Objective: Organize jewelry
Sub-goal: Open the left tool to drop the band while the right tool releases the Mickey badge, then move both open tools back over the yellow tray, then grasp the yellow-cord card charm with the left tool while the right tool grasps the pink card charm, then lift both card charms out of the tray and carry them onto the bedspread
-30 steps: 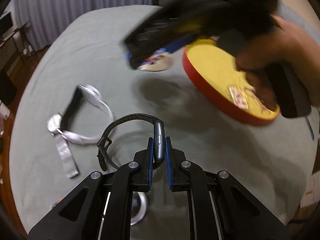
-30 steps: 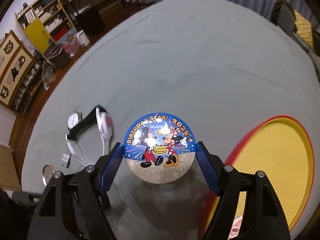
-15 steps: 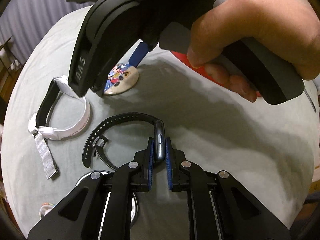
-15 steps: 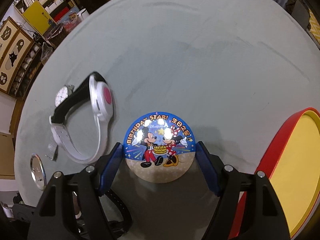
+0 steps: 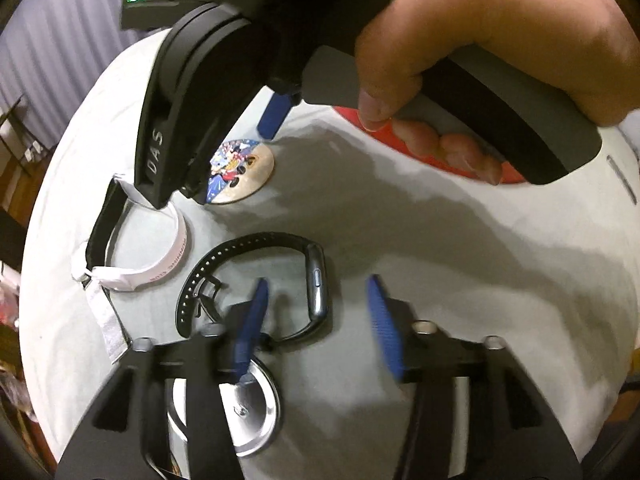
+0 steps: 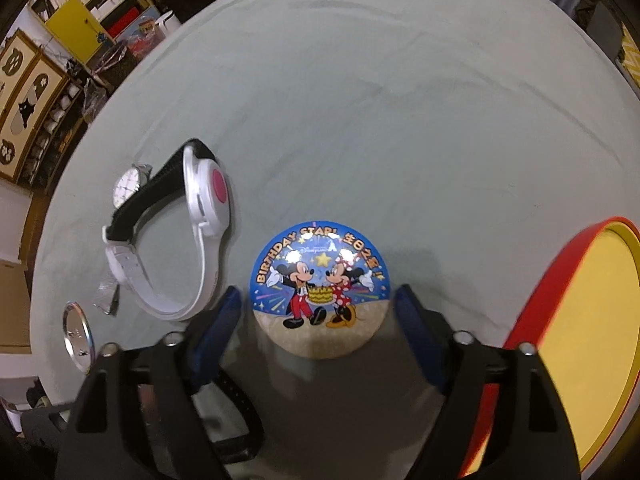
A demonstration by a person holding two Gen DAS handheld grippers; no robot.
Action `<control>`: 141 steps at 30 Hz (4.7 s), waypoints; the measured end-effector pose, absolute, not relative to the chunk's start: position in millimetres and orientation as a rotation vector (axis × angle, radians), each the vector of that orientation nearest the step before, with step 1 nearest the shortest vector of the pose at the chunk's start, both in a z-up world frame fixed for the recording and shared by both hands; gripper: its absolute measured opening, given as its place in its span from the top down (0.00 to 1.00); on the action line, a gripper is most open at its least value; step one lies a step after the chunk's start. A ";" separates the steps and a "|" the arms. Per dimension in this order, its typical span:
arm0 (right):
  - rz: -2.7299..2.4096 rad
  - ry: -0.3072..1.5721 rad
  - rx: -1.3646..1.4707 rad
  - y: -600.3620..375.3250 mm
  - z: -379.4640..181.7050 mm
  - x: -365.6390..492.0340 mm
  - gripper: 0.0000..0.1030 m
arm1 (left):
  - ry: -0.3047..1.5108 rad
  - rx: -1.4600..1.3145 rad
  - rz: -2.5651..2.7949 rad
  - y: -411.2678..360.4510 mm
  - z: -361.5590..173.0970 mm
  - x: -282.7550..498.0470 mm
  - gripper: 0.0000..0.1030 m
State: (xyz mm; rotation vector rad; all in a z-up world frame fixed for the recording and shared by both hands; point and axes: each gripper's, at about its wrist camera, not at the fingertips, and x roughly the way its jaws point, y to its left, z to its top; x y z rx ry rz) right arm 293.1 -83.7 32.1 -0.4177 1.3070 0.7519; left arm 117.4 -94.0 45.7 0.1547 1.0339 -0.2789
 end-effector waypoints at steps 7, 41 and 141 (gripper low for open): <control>0.747 1.253 -0.322 -114.4 61.7 292.2 0.14 | 0.985 0.132 -0.228 -103.0 73.5 114.9 0.14; 0.433 1.308 -0.017 -393.2 45.6 312.0 0.10 | 1.008 0.162 -0.325 -248.0 62.5 232.3 0.06; 0.455 1.051 -0.105 -345.8 149.1 254.4 0.58 | 0.832 0.015 -0.246 -158.7 183.9 168.1 0.95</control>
